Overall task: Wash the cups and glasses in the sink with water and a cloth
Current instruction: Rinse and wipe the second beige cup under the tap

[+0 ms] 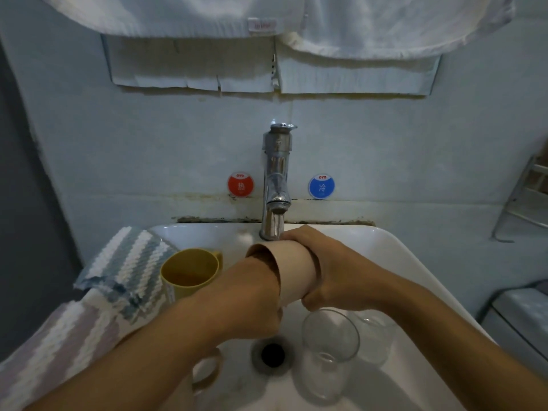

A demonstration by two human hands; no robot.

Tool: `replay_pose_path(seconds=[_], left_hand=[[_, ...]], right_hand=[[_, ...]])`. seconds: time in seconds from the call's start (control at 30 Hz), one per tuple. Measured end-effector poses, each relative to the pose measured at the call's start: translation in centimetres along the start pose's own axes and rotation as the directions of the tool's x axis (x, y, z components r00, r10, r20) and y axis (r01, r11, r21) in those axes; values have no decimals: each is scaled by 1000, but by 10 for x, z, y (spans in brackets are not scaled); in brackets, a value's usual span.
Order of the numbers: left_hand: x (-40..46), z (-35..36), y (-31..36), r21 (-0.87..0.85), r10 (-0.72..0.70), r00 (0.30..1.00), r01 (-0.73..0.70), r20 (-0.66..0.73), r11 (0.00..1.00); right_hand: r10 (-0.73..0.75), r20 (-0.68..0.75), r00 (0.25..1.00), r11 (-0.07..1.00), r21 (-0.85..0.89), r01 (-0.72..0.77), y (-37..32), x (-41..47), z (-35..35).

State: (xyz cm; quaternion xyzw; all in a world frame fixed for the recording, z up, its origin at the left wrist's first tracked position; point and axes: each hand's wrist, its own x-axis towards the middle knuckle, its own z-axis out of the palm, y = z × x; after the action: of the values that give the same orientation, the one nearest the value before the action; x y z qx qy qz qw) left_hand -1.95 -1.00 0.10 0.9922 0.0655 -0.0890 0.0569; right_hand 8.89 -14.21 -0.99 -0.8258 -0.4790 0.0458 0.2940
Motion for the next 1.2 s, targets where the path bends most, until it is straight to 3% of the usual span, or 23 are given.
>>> replay_pose_path(seconds=[0.17, 0.33, 0.47, 0.57, 0.63, 0.7, 0.9, 1.0, 1.2], left_hand=[[1, -1, -2, -22, -3, 1000, 3, 18, 1000], [8, 7, -20, -271, 90, 958, -166, -271, 948], [14, 5, -28, -670, 38, 980, -163, -197, 725], [22, 3, -32, -795, -12, 988, -119, -156, 595], [24, 2, -33, -901, -60, 986, -114, -152, 418], [21, 4, -34, -961, -83, 989, -100, -125, 256], [16, 6, -30, -999, -197, 980, -2, -10, 42], [15, 7, -28, -1000, -263, 965, -2, -10, 30], [15, 11, -24, -973, -374, 920, -34, -120, 230]], right_hand=[[43, 34, 999, 999, 19, -43, 2, 3, 5], [95, 15, 995, 994, 58, -95, 9, 5, 1], [151, 43, 988, 980, 124, -156, 6, 5, -4], [171, 56, 984, 969, 170, -179, 5, 5, -7], [179, 48, 983, 963, 197, -185, 6, 4, -9], [187, 37, 982, 954, 232, -190, 9, 3, -9], [166, -60, 984, 942, 305, -140, 2, 6, -3], [135, -102, 986, 956, 275, -102, -4, 6, 5], [188, -203, 961, 956, 261, -132, -6, 2, 0]])
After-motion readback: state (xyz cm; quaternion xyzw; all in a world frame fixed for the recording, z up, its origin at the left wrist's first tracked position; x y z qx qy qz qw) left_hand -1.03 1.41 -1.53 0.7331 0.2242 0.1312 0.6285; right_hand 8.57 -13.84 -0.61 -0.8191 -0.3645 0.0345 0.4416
